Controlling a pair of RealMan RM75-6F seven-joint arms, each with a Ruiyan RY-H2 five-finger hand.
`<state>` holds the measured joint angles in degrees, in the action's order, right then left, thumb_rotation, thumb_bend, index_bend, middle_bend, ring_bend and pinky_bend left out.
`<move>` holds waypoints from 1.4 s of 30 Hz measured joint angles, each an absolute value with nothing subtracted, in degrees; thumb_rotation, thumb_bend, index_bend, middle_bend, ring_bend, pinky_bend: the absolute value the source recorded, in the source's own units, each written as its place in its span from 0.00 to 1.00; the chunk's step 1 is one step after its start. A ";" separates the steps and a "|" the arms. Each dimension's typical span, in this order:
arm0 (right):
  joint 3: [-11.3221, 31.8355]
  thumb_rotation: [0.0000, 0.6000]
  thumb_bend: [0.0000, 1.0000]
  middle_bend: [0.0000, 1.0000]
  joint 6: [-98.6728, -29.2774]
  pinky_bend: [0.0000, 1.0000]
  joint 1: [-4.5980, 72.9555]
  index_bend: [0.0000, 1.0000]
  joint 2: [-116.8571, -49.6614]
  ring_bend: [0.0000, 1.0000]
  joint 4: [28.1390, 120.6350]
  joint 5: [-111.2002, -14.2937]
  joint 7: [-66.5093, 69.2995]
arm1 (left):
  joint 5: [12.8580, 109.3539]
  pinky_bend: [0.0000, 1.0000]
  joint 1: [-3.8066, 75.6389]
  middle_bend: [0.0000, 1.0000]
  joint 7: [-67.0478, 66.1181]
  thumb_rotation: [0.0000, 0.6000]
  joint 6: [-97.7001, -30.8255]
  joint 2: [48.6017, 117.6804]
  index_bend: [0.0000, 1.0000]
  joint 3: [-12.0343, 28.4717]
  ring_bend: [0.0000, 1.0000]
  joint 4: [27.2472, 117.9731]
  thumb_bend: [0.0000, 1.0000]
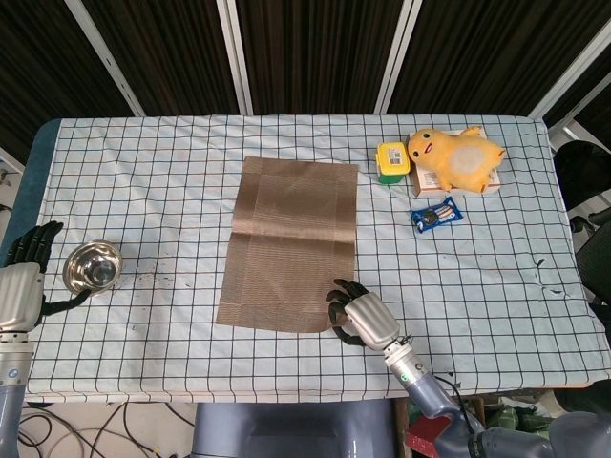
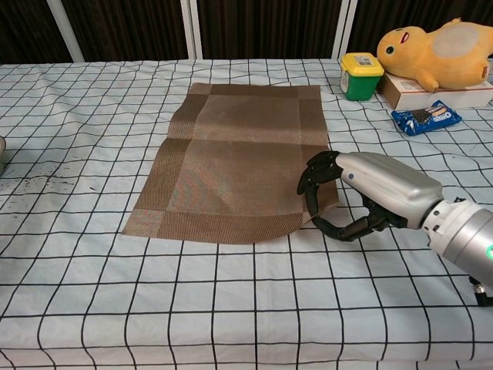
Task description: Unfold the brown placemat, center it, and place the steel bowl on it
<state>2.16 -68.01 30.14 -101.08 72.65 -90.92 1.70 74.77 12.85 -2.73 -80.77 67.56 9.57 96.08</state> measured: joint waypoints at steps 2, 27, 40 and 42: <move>1.97 1.00 0.40 0.32 -68.29 0.21 30.04 0.70 -100.69 0.12 73.21 -91.17 1.80 | 74.88 0.08 12.84 0.05 -2.72 1.00 -80.81 67.56 0.07 9.54 0.02 96.12 0.04; -2.20 1.00 0.40 0.32 -74.26 0.21 23.93 0.73 -79.91 0.12 86.56 -91.54 2.57 | 75.92 0.08 12.57 0.05 -2.80 1.00 -81.19 67.36 0.07 9.16 0.02 97.14 0.04; -2.26 1.00 0.40 0.33 -76.63 0.21 20.98 0.75 -75.72 0.13 87.03 -90.20 0.69 | 76.51 0.08 12.41 0.05 -2.69 1.00 -81.37 67.25 0.07 8.89 0.02 97.49 0.04; -1.17 1.00 0.40 0.33 -76.43 0.21 21.01 0.75 -75.61 0.13 86.27 -88.77 0.13 | 76.47 0.08 12.38 0.05 -2.58 1.00 -81.35 67.16 0.07 8.92 0.02 97.50 0.04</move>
